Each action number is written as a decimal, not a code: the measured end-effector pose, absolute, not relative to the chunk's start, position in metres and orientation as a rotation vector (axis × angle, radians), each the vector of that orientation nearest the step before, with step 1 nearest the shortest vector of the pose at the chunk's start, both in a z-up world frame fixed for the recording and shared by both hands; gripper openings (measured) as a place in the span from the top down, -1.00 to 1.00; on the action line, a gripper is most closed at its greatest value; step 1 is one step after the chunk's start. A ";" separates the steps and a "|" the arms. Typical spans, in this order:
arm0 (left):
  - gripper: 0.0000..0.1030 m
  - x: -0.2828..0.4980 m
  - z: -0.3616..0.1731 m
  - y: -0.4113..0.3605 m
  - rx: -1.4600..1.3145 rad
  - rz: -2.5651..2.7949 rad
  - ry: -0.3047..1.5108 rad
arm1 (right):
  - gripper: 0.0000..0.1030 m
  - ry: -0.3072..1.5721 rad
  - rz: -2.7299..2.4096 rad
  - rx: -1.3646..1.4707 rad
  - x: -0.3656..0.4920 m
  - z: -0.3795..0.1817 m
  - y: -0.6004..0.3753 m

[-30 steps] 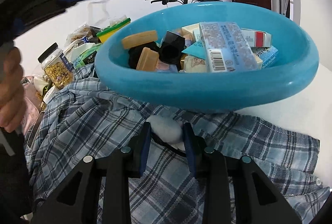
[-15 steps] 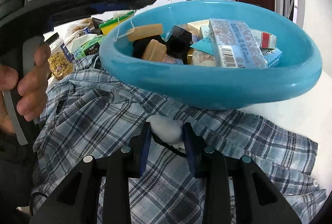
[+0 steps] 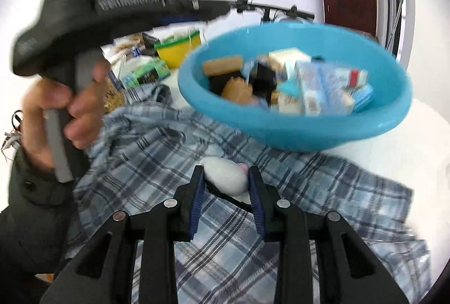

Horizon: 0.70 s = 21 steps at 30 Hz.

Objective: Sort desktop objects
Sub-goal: 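Lower the white toy into the basin and open the right tool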

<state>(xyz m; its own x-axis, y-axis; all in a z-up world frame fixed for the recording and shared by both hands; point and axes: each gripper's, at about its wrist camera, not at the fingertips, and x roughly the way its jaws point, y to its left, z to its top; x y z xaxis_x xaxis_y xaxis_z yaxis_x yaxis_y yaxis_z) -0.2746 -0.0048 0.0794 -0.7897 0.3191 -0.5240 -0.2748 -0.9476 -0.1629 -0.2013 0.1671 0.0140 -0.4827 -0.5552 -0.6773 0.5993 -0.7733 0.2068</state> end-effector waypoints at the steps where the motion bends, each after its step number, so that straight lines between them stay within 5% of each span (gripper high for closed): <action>1: 0.43 -0.274 0.081 -0.005 -0.806 2.707 -0.111 | 0.42 0.082 -2.256 0.982 -0.200 0.022 0.169; 11: 0.43 -0.275 0.082 -0.009 -0.812 2.708 -0.108 | 0.42 0.123 -2.498 0.755 -0.236 0.108 0.172; 21: 0.43 -0.286 0.063 -0.007 -0.879 2.742 -0.061 | 0.42 -0.002 -2.601 0.666 -0.289 0.094 0.171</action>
